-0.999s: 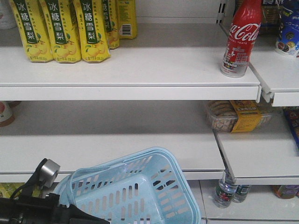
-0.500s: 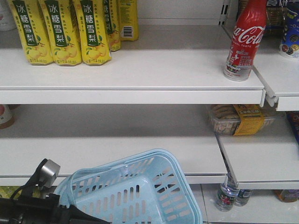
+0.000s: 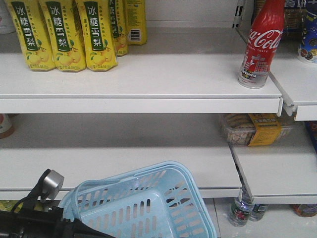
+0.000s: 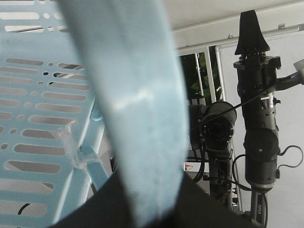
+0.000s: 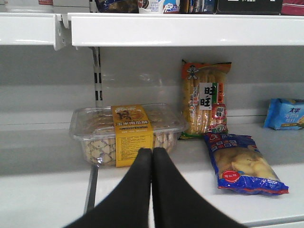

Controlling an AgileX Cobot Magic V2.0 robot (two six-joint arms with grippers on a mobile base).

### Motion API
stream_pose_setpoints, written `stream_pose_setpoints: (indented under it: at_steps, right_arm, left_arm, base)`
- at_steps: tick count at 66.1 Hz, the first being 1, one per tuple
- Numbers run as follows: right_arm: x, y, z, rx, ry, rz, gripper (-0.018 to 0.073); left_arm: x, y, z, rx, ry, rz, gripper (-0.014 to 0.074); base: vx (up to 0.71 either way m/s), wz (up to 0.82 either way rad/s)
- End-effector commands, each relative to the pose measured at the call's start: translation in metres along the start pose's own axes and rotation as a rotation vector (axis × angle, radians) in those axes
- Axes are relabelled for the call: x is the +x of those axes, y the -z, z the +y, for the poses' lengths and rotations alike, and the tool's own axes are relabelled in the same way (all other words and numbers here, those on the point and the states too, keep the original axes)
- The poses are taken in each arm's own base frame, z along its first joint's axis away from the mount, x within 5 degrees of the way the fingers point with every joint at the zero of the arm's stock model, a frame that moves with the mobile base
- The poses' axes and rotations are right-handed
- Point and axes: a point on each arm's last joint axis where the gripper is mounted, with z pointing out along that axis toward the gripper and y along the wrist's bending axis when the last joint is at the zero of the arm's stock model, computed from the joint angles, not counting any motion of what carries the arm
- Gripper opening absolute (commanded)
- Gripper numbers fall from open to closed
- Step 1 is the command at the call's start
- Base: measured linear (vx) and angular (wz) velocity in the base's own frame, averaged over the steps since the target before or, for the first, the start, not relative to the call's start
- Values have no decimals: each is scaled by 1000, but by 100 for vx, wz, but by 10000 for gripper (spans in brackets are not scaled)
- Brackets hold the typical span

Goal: Place coke in basket with both arms

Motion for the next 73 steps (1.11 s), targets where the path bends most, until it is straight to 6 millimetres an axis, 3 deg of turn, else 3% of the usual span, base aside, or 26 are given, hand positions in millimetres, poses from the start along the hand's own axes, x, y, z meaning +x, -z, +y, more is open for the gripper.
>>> stream_pose_setpoints:
  at_steps: [1,73]
  right_arm:
    - [-4,1,0,8,11,-72,-10]
    - [-4,1,0,8,11,-72,-10]
  left_arm:
    - [-5,2,-16,100,-29,-32,-6]
    - [-5,2,-16,100,-29,-32,-6]
  base:
    - [1,0]
    - [1,0]
